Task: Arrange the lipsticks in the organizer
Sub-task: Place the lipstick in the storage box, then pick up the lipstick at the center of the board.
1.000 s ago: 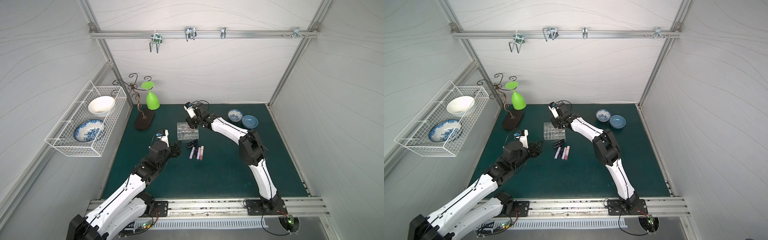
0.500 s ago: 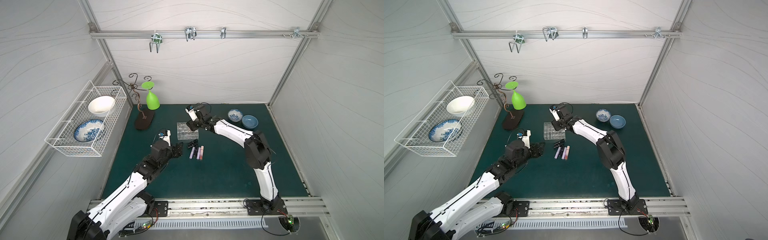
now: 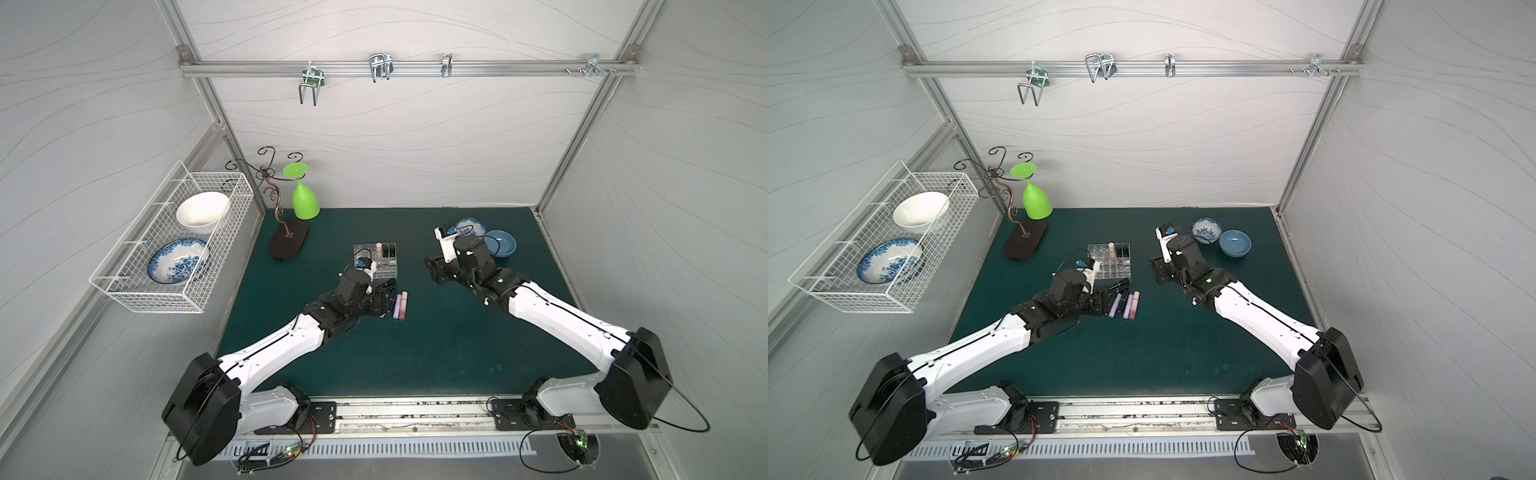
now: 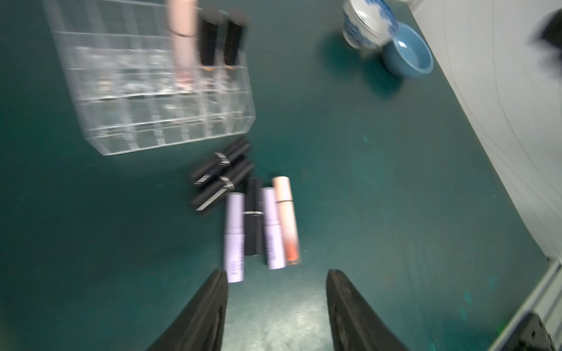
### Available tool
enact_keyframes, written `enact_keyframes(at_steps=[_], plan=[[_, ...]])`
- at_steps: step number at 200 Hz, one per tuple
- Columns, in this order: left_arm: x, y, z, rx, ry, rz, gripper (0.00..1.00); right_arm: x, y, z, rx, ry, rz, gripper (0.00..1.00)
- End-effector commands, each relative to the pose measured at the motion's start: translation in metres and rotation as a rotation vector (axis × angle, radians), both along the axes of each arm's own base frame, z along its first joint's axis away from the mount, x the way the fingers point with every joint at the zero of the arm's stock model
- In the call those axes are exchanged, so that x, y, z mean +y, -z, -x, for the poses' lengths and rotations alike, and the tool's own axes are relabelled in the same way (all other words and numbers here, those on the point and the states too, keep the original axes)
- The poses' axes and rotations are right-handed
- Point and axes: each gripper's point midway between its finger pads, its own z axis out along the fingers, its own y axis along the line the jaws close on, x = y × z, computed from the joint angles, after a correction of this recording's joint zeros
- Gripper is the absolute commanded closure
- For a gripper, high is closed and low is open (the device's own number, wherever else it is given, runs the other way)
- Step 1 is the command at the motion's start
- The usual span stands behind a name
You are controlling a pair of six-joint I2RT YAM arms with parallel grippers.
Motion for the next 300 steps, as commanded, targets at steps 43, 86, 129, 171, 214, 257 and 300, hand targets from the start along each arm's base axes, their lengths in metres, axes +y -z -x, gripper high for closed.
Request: enact_keyframes(at_steps=[43,86,129,171,214,257,300], plan=[[-0.053,0.014,-0.005,0.017,0.084,-0.151,0.44,-0.042,0.029,-0.006,0.087,0.115,-0.008,0.45],[-0.064,0.036,-0.008,0.086,0.067,-0.185,0.44,-0.052,0.044,-0.013,0.127,0.131,-0.02,0.46],[-0.07,0.054,-0.011,0.144,0.045,-0.231,0.44,-0.057,0.043,-0.014,0.137,0.142,-0.042,0.46],[-0.069,0.062,-0.012,0.168,0.028,-0.254,0.44,-0.056,0.042,-0.013,0.141,0.137,-0.051,0.46],[-0.074,0.076,-0.013,0.22,0.029,-0.275,0.44,-0.055,0.043,-0.013,0.152,0.137,-0.055,0.46],[-0.074,0.085,-0.013,0.251,0.019,-0.289,0.44,-0.055,0.042,-0.013,0.152,0.136,-0.057,0.46],[-0.073,0.09,-0.014,0.269,0.007,-0.308,0.44,-0.055,0.042,-0.013,0.152,0.135,-0.06,0.47]])
